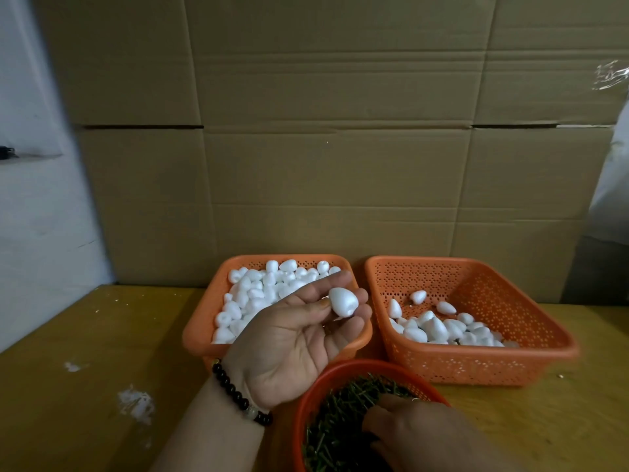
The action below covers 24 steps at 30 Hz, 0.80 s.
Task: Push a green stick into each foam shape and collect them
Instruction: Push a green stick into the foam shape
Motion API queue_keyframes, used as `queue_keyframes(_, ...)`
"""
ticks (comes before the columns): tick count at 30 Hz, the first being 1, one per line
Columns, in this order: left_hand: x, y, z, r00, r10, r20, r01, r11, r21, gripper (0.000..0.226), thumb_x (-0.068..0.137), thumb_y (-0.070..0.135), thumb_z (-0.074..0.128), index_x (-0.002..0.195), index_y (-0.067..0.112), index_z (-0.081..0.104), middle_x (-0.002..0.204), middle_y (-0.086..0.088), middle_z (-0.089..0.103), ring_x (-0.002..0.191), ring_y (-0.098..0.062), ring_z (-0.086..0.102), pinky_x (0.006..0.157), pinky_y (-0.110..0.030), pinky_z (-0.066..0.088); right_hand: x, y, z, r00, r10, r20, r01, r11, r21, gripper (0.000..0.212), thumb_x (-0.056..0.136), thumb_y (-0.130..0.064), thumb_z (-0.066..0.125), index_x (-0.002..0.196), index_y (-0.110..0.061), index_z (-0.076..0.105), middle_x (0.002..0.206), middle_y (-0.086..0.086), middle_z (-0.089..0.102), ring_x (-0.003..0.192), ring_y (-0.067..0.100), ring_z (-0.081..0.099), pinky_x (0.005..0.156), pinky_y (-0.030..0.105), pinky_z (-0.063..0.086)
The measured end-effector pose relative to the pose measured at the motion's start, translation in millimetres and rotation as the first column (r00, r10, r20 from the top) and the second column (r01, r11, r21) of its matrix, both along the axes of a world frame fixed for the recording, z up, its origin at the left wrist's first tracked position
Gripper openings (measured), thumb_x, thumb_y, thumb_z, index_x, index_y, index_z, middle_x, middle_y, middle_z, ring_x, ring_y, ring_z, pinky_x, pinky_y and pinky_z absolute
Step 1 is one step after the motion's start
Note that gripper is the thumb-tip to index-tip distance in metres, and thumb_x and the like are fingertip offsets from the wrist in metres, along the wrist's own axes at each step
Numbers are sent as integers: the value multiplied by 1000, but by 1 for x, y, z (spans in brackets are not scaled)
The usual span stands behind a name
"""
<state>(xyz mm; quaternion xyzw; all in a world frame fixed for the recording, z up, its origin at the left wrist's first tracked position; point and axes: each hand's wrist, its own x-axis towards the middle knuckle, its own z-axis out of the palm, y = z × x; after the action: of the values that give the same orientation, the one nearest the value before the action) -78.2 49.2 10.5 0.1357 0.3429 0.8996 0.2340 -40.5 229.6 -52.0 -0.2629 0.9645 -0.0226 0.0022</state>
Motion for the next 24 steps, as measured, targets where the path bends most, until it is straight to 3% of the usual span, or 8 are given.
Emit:
queue_keyframes(4, 3, 2, 3, 998, -49, 49, 45, 996, 83, 26, 77, -9, 60, 101, -3, 70, 106, -25, 65, 91, -35, 69, 68, -33, 61, 1, 0, 5, 1000, -13, 6, 13, 1000, 0, 32, 97, -41, 42, 126, -30, 49, 122, -8, 54, 109, 18, 57, 86, 29, 48)
queue_keyframes(6, 4, 3, 4, 993, -84, 88, 70, 987, 144, 44, 64, -11, 77, 107, -5, 66, 108, -26, 63, 94, -36, 68, 67, -35, 61, 1, 0, 7, 1000, -21, 14, 21, 1000, -3, 33, 97, -41, 42, 126, -29, 49, 122, -9, 55, 109, 17, 57, 88, 28, 48)
queue_keyframes(9, 3, 5, 2, 986, -80, 143, 53, 982, 182, 76, 50, -11, 87, 119, -9, 57, 110, -28, 62, 92, -37, 69, 64, -36, 61, 2, -1, 11, 999, -25, 41, 25, 1000, 15, 31, 97, -40, 44, 124, -27, 51, 122, -7, 55, 110, 17, 57, 90, 31, 49)
queue_keyframes(13, 4, 8, 3, 979, -68, 190, 31, 981, 191, 63, 50, -7, 87, 108, -12, 63, 102, -27, 65, 85, -36, 70, 59, -35, 60, 4, -2, 13, 998, -41, 42, 40, 999, 32, 32, 96, -41, 45, 124, -26, 51, 122, -6, 53, 110, 18, 56, 90, 32, 49)
queue_keyframes(18, 3, 14, 1, 963, 16, 271, -58, 987, 150, 35, 69, 6, 73, 98, -13, 67, 92, -24, 67, 75, -29, 71, 54, -30, 59, 5, -1, 12, 999, -45, 9, 45, 999, 18, 35, 95, -44, 45, 124, -26, 53, 123, -6, 50, 115, 13, 50, 91, 27, 44)
queue_keyframes(24, -2, 18, -4, 926, 73, 369, -143, 976, 166, 34, 72, 3, 66, 102, -13, 65, 94, -24, 67, 76, -30, 71, 54, -32, 59, 5, 0, 11, 999, -50, -6, 50, 998, 35, 35, 96, -43, 44, 126, -27, 51, 125, -6, 49, 117, 15, 49, 92, 27, 44)
